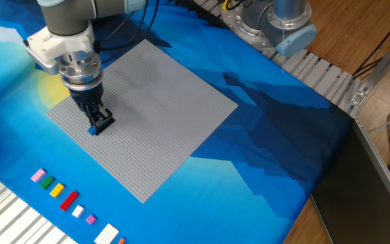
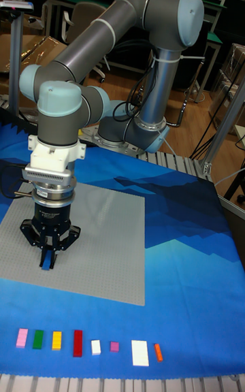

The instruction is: Stack small Lego blocks one on top of the other

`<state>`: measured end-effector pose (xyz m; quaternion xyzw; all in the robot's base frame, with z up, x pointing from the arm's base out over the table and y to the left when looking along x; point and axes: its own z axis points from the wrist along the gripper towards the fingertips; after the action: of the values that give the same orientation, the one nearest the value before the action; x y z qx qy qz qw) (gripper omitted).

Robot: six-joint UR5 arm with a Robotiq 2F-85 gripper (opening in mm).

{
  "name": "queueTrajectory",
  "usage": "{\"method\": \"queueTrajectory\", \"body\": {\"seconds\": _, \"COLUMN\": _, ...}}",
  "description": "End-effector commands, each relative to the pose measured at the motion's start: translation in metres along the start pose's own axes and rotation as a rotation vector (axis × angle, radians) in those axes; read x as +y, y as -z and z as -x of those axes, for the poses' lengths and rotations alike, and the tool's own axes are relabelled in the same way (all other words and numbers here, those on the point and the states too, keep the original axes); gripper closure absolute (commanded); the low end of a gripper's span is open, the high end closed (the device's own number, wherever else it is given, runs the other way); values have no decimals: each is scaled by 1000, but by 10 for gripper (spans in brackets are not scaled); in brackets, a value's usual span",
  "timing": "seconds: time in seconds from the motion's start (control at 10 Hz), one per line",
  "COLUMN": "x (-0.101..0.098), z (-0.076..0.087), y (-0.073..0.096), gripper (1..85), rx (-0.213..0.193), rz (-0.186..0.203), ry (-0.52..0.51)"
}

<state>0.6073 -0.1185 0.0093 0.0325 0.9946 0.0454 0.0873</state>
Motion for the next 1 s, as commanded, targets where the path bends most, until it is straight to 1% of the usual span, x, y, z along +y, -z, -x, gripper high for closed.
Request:
{"method": "queueTrajectory", "body": {"seconds": 0.0, "x": 3, "z": 5, "y": 2, "gripper": 333, "rx": -22, "rz": 26, "ry": 13}}
{"method": "queueTrajectory", "body": {"seconds": 0.1, "x": 5, "z": 4, "y": 3, "gripper": 303, "rx": -20, "rz": 36, "ry": 20}}
{"method": "queueTrajectory", "body": {"seconds": 0.2, "x": 5, "z": 5, "y": 3, "gripper": 290, "rx": -23, "rz": 38, "ry": 24}}
{"method": "queueTrajectory", "body": {"seconds": 0.7, "x": 7, "z": 2, "y": 2, "gripper": 243, "rx": -17, "rz": 47, "ry": 48}}
{"method": "queueTrajectory", "body": {"seconds": 0.8, "x": 8, "z": 0, "y": 3, "gripper": 247, "rx": -11, "rz": 52, "ry": 46}}
{"method": "queueTrajectory", "body": {"seconds": 0.9, "x": 9, "z": 0, "y": 3, "gripper": 293, "rx": -10, "rz": 59, "ry": 36}}
